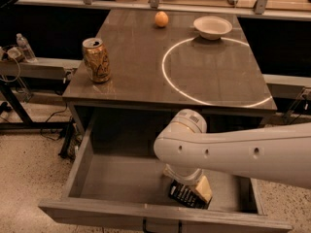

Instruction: Pick rxbar chocolate from top drawer and place on counter

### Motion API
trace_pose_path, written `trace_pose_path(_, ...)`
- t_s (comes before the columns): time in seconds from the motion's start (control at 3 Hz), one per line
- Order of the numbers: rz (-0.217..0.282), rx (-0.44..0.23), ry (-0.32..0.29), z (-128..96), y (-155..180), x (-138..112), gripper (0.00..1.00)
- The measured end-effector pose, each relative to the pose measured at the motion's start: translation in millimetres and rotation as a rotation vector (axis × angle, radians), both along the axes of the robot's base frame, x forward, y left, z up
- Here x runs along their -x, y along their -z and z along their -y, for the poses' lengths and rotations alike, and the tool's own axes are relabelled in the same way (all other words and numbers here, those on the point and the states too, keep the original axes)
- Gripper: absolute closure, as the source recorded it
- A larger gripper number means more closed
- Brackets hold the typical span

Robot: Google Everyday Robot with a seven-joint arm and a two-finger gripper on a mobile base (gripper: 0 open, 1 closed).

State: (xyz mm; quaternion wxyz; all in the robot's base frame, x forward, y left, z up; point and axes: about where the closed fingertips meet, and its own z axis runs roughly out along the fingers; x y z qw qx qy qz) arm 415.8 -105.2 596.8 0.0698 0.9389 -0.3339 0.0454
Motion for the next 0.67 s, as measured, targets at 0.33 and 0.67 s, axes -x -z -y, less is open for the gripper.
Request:
trace_pose_path(0.33, 0.002, -0.025, 0.001, 4.8, 4.0, 3.9, 0.42)
trace_pose_path(0.67, 0.000, -0.035, 0.001, 5.1, 0.6, 4.8, 0.73)
